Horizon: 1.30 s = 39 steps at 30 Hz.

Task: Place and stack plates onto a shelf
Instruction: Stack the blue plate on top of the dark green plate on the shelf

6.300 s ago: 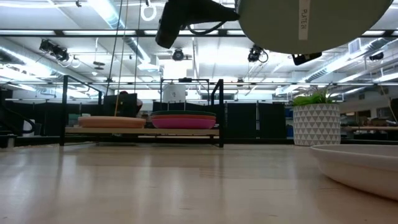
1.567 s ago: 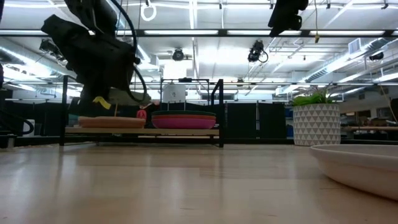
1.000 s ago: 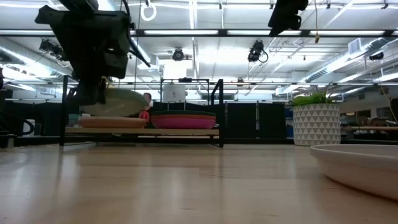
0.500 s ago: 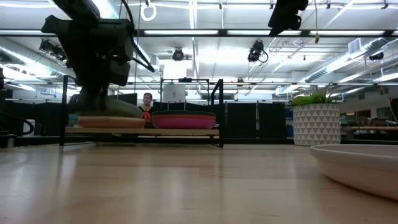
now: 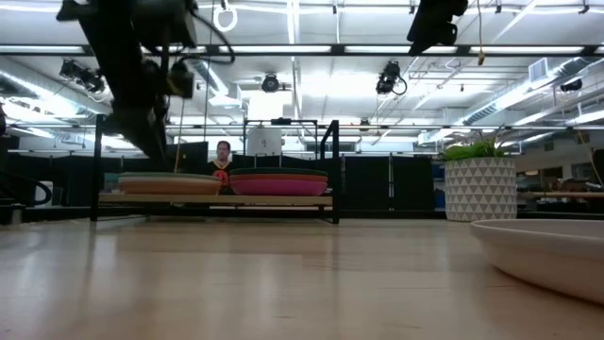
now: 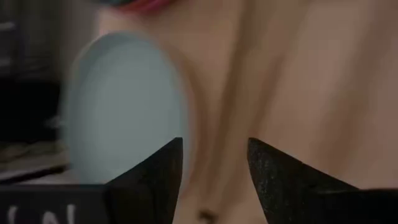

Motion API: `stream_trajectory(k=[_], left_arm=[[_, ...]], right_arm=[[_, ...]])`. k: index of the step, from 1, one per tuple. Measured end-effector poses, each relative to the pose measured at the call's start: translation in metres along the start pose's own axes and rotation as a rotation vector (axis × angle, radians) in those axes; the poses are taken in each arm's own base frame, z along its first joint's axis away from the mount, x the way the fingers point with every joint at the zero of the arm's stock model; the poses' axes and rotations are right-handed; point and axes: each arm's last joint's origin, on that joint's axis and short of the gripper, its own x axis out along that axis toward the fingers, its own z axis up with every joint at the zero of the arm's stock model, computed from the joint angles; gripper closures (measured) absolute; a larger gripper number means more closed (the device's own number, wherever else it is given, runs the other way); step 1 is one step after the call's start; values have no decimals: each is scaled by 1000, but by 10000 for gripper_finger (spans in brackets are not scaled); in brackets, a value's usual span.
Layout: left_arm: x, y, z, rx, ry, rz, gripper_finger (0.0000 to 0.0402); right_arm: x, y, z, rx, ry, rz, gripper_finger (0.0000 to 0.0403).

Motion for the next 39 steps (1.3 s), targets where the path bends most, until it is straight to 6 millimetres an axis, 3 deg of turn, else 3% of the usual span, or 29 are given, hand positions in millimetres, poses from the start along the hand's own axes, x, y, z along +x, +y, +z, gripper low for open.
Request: stream_trajectory(k=[8,12,21,28,39], left_arm=[[-37,-21,3,-122,-112,-654,230],[-50,-44,3,-186,-46,-834,230],[-66,-98,-12,-93,74,-887,230],[-61,-129,-20,30,135,-853,230],[-48,-149,-28,243,143,-790,233]], right_arm=[[0,0,0,0,3,-1,208],[0,0,-1,0,11,-2,208],[0,0,-2,-15,16,-2,208],[0,0,-1,-18,11,-2,208],[0,0,-1,-22,8,-1,208]])
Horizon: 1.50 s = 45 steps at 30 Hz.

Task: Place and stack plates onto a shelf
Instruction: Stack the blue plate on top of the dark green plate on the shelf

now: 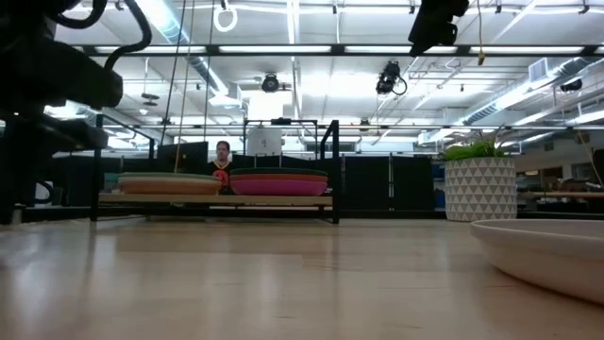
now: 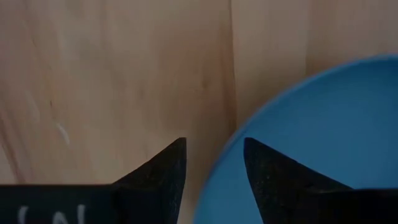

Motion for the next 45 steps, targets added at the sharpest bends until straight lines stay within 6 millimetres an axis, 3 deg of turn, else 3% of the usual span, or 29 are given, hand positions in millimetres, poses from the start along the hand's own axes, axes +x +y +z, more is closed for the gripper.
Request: stream_trajectory(k=[5,17,23,29,35,45], left_arm=[[7,0,0,44,35,-5,266],[6,-2,-1,64,53,-72,388],[3,-1,0,51,42,-70,388],[-16,11,2,-42,-40,-61,389],[-34,37,8,-181,-142,-21,389],[-44,88,15,-288,-183,-21,389]], right_arm=[[0,0,0,0,0,0,208],[0,0,0,3,0,0,208],[0,0,0,3,0,0,208],[0,0,0,3,0,0,208],[0,0,0,3,0,0,208],[0,0,0,6,0,1,208]])
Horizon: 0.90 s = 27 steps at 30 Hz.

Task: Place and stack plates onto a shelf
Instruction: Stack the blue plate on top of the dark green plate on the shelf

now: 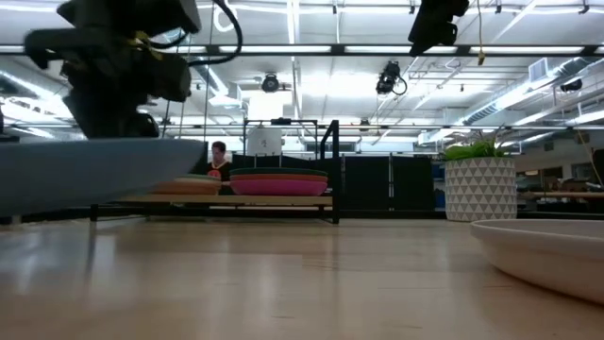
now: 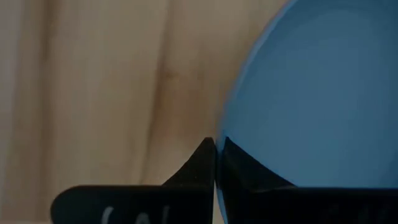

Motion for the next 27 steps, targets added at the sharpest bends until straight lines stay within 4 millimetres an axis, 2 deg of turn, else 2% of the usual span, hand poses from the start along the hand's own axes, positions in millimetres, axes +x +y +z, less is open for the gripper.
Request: stream_trajectory(k=[9,17,22,27], left_arm=[[-9,38,11,-54,-50,11,389],[-29,65,14,-155,-122,8,388],[-48,80,28,-219,-202,26,388],[-78,99,43,-275,-304,61,388]], right_arm=[[0,8,-1,-11,5,22,208],[0,16,-3,-32,4,19,208],[0,21,-2,-31,-11,31,208],[0,26,-3,-38,-14,14,208]])
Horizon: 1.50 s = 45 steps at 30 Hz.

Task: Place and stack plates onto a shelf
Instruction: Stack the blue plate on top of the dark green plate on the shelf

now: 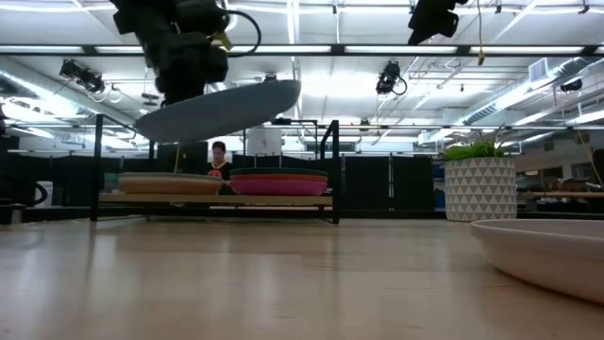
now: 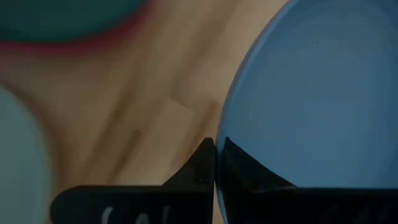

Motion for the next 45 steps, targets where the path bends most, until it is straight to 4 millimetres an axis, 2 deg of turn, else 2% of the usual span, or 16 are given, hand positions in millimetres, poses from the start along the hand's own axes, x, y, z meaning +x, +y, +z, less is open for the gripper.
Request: stream_trajectory(k=[7,14,29,34,37,45], left_arm=[[-32,31,28,-91,-125,107,388],[-48,65,40,-201,-202,188,388],[-17,131,59,-284,-277,282,388],[-13,151,65,-342,-347,229,388],[-11,159,65,-371,-367,225,388],[7,171,66,-417,-346,221,388]], right_arm=[[0,9,-2,3,3,17,208],[-1,16,-4,5,-5,-4,208],[-2,26,-6,8,-10,-4,208],[-2,27,-7,6,-8,1,208],[-2,27,-7,6,-9,0,208],[-2,27,-6,7,-22,-22,208]])
